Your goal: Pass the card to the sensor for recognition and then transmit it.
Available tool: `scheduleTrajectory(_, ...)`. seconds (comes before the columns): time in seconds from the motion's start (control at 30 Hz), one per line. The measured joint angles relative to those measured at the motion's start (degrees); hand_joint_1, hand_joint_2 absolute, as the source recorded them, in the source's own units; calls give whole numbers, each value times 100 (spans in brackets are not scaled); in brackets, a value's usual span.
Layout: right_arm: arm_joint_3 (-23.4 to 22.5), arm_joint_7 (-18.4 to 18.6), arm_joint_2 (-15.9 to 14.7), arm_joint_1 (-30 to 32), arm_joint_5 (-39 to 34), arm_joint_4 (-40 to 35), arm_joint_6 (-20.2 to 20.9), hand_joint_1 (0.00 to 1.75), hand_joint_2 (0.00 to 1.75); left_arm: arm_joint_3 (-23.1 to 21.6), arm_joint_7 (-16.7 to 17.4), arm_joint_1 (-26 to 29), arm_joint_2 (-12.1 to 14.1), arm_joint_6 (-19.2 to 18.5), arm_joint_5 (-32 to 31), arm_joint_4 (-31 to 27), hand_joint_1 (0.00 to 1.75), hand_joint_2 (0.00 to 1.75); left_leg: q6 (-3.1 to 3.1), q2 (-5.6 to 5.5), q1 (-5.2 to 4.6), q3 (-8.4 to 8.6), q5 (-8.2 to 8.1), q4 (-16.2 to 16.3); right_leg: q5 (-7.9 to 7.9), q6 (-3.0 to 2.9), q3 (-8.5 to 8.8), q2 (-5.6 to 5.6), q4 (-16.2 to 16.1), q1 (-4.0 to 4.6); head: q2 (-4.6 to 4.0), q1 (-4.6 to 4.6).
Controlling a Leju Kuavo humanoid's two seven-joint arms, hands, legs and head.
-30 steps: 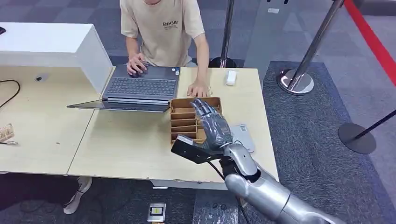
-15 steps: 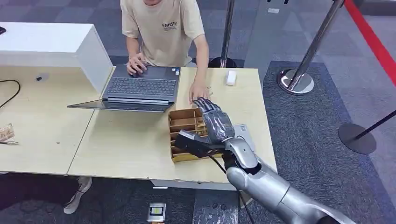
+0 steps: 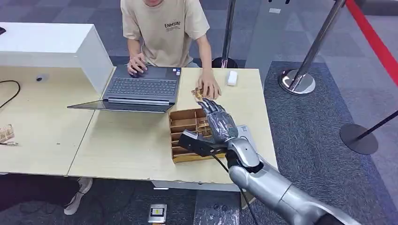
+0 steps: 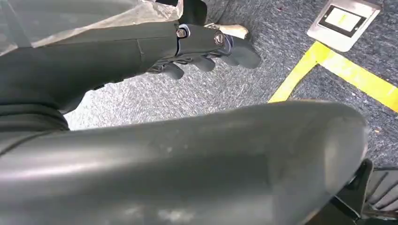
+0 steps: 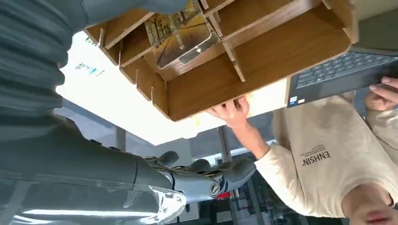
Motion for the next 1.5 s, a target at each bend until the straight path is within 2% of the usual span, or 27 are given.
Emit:
scheduleTrajectory(0.23, 48, -57, 26, -63, 39, 297, 52, 26, 175, -72, 0, -11, 0, -15, -18, 0, 0, 0, 0, 0, 0, 1, 0, 0, 0, 0, 0, 0, 0, 0, 0, 0)
scheduleTrajectory(0.33, 83, -61, 26, -73, 42, 409, 68, 49, 175, -90, -2, -13, 0, -17, -22, 0, 0, 0, 0, 0, 0, 0, 0, 0, 0, 0, 0, 0, 0, 0, 0, 2)
scheduleTrajectory(0.4, 90, -68, 31, -74, 42, 457, 70, 54, 175, -92, -2, -15, -2, -20, -22, 0, 0, 0, 0, 0, 0, 0, 0, 0, 0, 0, 0, 0, 0, 0, 0, 2)
scheduleTrajectory(0.67, 129, -85, 31, -77, 59, 653, 138, 58, 175, -94, -2, -20, -11, -50, -28, 0, 0, 0, 0, 0, 0, 0, 0, 0, 0, 0, 0, 0, 0, 0, 0, 2)
scheduleTrajectory(0.73, 129, -85, 33, -78, 59, 688, 138, 77, 175, -94, -2, -20, -11, -50, -39, 0, 0, 0, 0, 0, 0, 1, 0, 0, 0, 0, 0, 0, 0, 0, 0, 2)
scheduleTrajectory(0.77, 131, -85, 33, -78, 57, 706, 138, 98, 175, -94, -2, -21, -11, -50, -39, 0, 0, 0, 0, 0, 0, 0, 0, 0, 0, 0, 0, 0, 0, 0, 0, 2)
scheduleTrajectory(0.8, 133, -87, 33, -79, 53, 732, 138, 134, 175, -94, -2, -21, -11, -50, -39, 0, 0, 0, 0, 0, 0, 1, 0, 0, 0, 0, 0, 0, 0, 0, 0, 0)
scheduleTrajectory(0.93, 133, -114, 59, -80, 44, 831, 129, 152, 175, -94, -13, -22, -15, -61, -57, 0, 0, 0, 0, 1, 0, 1, 0, 0, 0, 0, 0, 0, 0, 0, 0, 2)
scheduleTrajectory(1.23, 133, -212, 111, -116, 26, 1045, 105, 175, 175, -101, -22, -30, -28, -61, -59, 0, 0, 0, 0, 1, 0, 2, 0, 0, 0, 0, 0, 0, 0, 0, 0, 0)
scheduleTrajectory(1.5, 131, -299, 120, -154, -63, 1195, 31, 175, 175, -101, -61, -34, -33, -61, -59, 0, 0, 0, 0, 1, 0, 3, 0, 0, 0, 0, 1, 0, 0, 0, 0, 0)
